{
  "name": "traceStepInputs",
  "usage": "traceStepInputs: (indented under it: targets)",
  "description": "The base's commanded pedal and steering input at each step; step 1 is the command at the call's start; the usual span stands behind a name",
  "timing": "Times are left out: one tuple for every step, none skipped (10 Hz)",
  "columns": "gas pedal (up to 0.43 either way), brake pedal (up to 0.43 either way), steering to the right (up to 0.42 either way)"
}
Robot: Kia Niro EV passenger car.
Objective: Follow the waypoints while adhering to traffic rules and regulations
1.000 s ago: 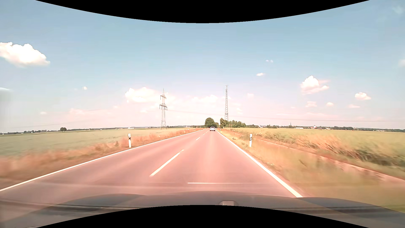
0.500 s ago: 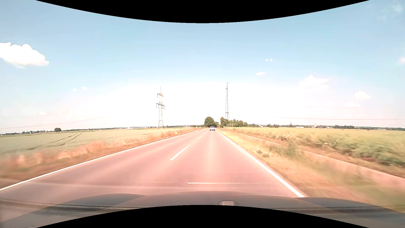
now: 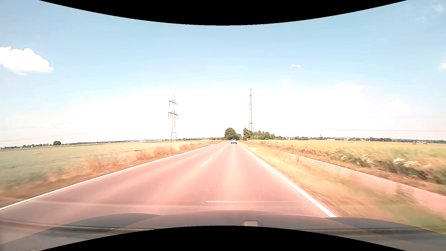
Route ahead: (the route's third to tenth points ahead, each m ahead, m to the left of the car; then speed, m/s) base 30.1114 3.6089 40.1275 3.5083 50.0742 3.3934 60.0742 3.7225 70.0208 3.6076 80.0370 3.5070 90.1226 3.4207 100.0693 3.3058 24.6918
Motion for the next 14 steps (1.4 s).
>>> traceStepInputs:
  targets:
    - [0.24,0.0,-0.002]
    - [0.228,0.0,-0.002]
    - [0.228,0.0,-0.002]
    - [0.228,0.0,-0.002]
    - [0.228,0.0,-0.002]
    - [0.228,0.0,-0.002]
    - [0.228,0.0,-0.002]
    - [0.228,0.0,-0.003]
    - [0.24,0.0,-0.002]
    - [0.24,0.0,-0.002]
    - [0.248,0.0,-0.002]
    - [0.248,0.0,-0.002]
    - [0.248,0.0,-0.002]
    - [0.248,0.0,-0.002]
